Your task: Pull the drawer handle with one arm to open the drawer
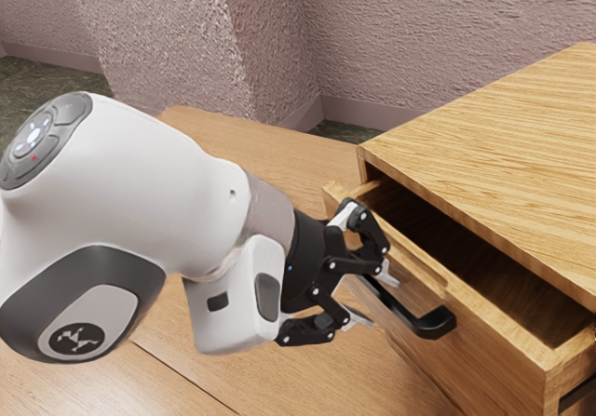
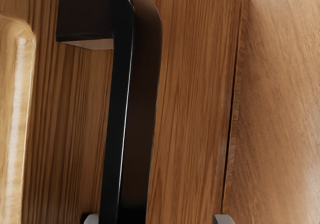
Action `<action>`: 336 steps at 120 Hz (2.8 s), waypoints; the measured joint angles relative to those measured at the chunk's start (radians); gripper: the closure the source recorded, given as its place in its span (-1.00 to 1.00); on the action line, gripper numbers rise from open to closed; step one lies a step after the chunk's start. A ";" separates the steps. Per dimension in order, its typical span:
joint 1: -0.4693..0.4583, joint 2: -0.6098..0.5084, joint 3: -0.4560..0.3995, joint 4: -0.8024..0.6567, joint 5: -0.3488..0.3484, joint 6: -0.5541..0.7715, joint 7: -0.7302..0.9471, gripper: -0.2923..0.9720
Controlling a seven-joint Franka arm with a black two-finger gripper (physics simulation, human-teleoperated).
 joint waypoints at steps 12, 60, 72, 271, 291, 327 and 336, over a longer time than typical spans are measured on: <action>-0.006 -0.013 -0.002 -0.013 0.000 0.000 -0.006 0.24; -0.017 -0.062 -0.006 -0.053 0.001 -0.002 -0.028 0.24; -0.022 -0.086 -0.006 -0.072 0.001 -0.003 -0.033 0.26; -0.026 -0.440 -0.003 -0.324 0.004 -0.067 -0.087 0.26; -0.024 -0.470 -0.001 -0.342 0.004 -0.079 -0.087 0.26; -0.024 -0.490 -0.003 -0.345 0.007 -0.092 -0.090 0.29; -0.024 -0.493 -0.003 -0.345 0.007 -0.093 -0.091 0.30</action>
